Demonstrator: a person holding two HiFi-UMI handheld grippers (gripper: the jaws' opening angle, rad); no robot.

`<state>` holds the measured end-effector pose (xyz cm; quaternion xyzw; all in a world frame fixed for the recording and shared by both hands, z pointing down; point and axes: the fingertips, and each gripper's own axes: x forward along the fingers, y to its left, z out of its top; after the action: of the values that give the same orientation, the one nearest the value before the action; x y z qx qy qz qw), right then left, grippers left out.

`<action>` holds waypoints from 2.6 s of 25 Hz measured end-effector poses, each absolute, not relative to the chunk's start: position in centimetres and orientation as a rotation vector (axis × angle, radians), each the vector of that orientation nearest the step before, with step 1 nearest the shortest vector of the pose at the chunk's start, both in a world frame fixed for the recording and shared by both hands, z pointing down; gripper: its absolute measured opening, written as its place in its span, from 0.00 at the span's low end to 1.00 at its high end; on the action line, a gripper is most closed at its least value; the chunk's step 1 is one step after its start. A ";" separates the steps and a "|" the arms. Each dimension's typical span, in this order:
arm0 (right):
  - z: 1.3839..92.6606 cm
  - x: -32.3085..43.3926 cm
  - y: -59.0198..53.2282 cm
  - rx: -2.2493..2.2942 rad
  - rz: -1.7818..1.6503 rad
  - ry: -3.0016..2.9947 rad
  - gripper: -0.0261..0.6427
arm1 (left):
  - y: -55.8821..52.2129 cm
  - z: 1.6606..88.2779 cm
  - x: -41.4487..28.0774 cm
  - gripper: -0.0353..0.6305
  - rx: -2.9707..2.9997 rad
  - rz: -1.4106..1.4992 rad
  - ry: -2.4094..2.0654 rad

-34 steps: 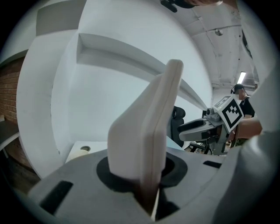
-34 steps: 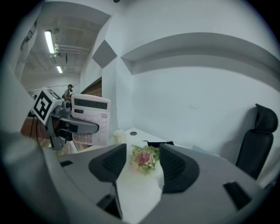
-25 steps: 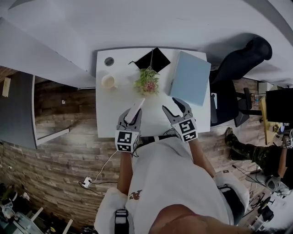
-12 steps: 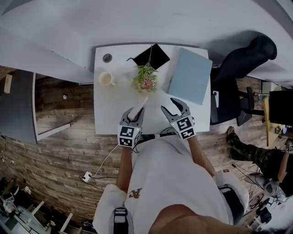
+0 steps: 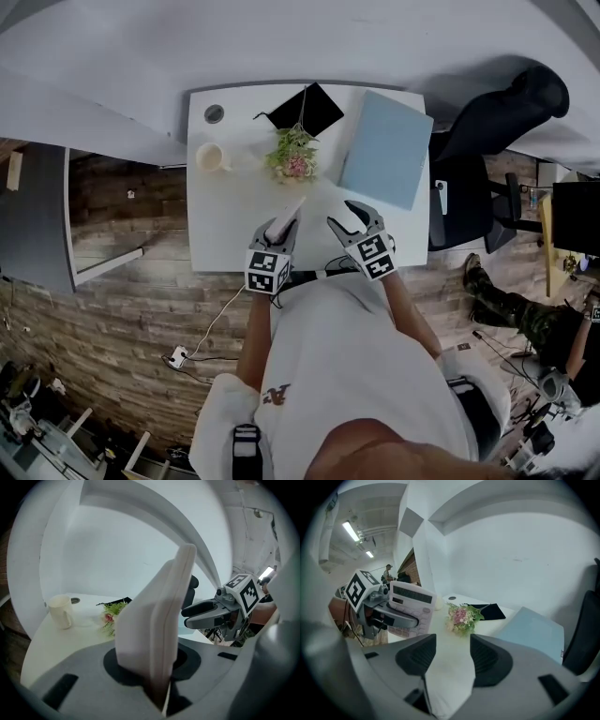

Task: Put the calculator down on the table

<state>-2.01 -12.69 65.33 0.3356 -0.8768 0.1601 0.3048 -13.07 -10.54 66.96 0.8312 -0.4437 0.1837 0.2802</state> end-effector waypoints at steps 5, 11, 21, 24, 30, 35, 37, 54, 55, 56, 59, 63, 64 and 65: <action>66.1 -2.3 -12.0 0.834 0.449 -2.308 0.39 | -10.0 68.3 -12.6 0.19 2.189 0.490 -1.164; 67.0 -2.2 -11.2 0.793 0.473 -2.288 0.39 | -9.5 69.6 -11.9 0.19 2.155 0.491 -1.136; 68.9 -2.3 -10.2 0.742 0.514 -2.251 0.39 | -8.7 72.1 -11.0 0.19 2.106 0.508 -1.071; 69.4 -2.3 -10.0 0.732 0.522 -2.241 0.39 | -8.5 72.8 -10.7 0.19 2.097 0.516 -1.051; 70.4 -2.3 -9.5 0.717 0.539 -2.220 0.39 | -8.0 74.2 -10.4 0.19 2.069 0.522 -1.012; 70.9 -2.3 -9.3 0.710 0.547 -2.207 0.38 | -7.6 75.4 -10.2 0.19 2.039 0.522 -0.978; 71.0 -2.3 -9.3 0.709 0.549 -2.204 0.38 | -7.5 75.8 -10.1 0.19 2.028 0.514 -0.966; 71.3 -2.6 -9.0 0.711 0.553 -2.193 0.38 | -7.8 77.4 -10.6 0.26 1.926 0.434 -0.943; 71.3 -2.6 -9.0 0.711 0.553 -2.193 0.38 | -7.8 77.5 -10.7 0.26 1.917 0.435 -0.950; 71.2 -2.6 -8.9 0.712 0.552 -2.194 0.38 | -7.8 77.6 -10.8 0.27 1.908 0.436 -0.957; 71.2 -2.6 -8.9 0.711 0.552 -2.194 0.38 | -8.0 77.8 -11.2 0.30 1.887 0.446 -0.986; 71.1 -2.7 -8.9 0.709 0.549 -2.196 0.38 | -8.3 78.4 -11.9 0.36 1.858 0.467 -1.022; 71.1 -2.8 -8.8 0.709 0.548 -2.197 0.38 | -8.3 78.4 -12.0 0.36 1.855 0.467 -1.026; 71.1 -2.8 -8.8 0.708 0.547 -2.198 0.38 | -8.2 78.4 -12.0 0.36 1.853 0.467 -1.030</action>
<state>-2.79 -8.82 71.12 0.2765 -0.8586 0.2137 0.3751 -12.05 -8.25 78.41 0.7549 -0.4198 0.1902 0.4665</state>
